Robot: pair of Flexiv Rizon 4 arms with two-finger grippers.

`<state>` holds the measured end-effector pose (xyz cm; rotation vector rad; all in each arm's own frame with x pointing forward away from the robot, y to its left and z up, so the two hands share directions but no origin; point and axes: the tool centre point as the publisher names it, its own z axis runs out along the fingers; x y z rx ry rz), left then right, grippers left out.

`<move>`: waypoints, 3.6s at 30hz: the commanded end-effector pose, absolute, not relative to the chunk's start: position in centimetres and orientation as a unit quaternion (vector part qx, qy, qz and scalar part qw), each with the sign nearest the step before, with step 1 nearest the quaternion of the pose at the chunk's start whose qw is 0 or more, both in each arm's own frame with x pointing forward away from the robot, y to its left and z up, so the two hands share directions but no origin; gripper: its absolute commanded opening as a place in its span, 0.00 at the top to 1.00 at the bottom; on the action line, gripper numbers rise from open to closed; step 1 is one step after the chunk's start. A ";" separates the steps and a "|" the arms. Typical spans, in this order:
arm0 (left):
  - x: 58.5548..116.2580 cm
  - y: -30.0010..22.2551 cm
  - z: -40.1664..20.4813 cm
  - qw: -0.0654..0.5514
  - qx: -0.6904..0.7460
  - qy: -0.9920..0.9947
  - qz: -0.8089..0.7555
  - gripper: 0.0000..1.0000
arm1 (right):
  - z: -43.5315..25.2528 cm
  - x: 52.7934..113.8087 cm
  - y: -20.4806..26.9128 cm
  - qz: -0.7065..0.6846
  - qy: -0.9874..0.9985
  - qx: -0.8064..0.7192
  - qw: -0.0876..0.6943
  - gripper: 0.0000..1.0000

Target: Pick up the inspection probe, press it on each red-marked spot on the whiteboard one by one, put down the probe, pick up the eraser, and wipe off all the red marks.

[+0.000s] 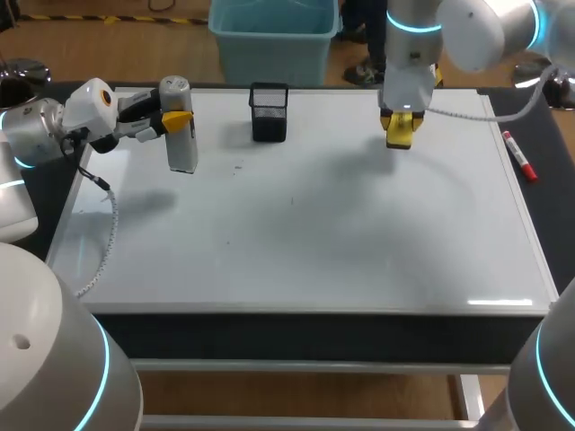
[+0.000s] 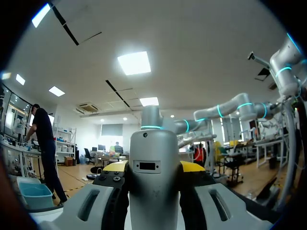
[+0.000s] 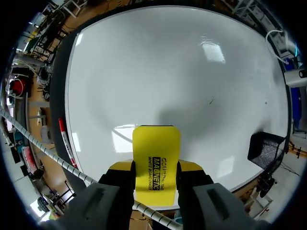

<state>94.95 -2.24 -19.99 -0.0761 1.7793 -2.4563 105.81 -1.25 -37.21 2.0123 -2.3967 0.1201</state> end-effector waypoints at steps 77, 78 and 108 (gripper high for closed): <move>94.9 -2.3 -19.9 0.055 -0.025 0.585 -0.809 1.00 | -29.6 111.2 -4.1 -0.186 -0.959 0.212 -0.036 0.00; 94.9 -2.3 -19.9 0.055 -0.025 0.585 -0.809 1.00 | -29.3 111.2 -4.4 -0.219 -0.952 0.211 -0.029 0.00; 94.9 -2.3 -19.9 0.055 -0.025 0.585 -0.809 1.00 | -20.9 109.1 -5.2 -0.298 -0.941 0.123 -0.100 0.00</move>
